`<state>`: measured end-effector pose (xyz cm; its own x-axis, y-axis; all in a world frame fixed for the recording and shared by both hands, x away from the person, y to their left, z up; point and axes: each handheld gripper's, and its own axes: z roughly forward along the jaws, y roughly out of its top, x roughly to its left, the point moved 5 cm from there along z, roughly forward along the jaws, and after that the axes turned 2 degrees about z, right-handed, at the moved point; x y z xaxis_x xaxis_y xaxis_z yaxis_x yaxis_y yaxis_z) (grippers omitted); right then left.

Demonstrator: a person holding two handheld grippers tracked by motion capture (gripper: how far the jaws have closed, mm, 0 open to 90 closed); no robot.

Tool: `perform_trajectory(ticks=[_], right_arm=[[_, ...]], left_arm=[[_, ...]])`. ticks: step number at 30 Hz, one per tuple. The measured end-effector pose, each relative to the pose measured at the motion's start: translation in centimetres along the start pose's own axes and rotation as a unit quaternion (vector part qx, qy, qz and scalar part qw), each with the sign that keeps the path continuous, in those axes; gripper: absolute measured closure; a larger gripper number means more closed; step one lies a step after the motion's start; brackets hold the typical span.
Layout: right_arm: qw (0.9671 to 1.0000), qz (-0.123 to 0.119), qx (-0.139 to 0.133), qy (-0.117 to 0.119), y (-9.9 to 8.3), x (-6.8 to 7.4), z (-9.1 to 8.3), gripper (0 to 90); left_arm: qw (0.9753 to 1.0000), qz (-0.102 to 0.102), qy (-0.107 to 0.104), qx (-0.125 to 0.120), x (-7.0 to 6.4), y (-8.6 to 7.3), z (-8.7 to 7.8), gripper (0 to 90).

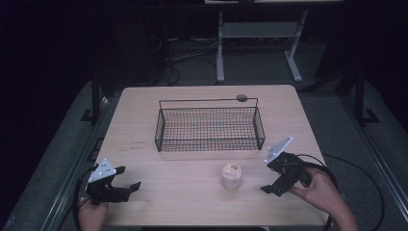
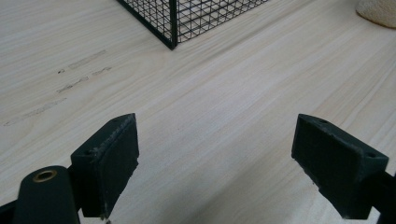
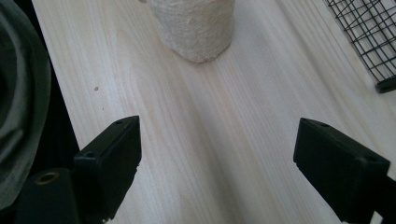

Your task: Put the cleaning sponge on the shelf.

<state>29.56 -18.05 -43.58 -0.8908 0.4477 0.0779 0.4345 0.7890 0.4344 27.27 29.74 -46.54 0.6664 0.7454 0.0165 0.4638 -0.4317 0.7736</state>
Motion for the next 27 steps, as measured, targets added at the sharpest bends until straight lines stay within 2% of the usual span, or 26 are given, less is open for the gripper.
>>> perform_trajectory(ticks=[10,19,27], right_arm=[[0.9997,-0.017,0.016,0.006,1.6,0.0,0.2,14.7],[0.9993,-0.02,0.026,0.015,2.6,0.1,0.6,14.7],[0.9985,-0.037,0.035,0.021,4.1,0.4,0.9,14.7]], left_arm=[[1.0,0.0,0.0,0.0,0.0,0.0,0.0,13.7],[1.0,-0.001,-0.001,-0.001,0.1,0.0,0.0,13.7],[1.0,-0.002,-0.001,-0.001,0.1,0.0,0.0,13.7]])
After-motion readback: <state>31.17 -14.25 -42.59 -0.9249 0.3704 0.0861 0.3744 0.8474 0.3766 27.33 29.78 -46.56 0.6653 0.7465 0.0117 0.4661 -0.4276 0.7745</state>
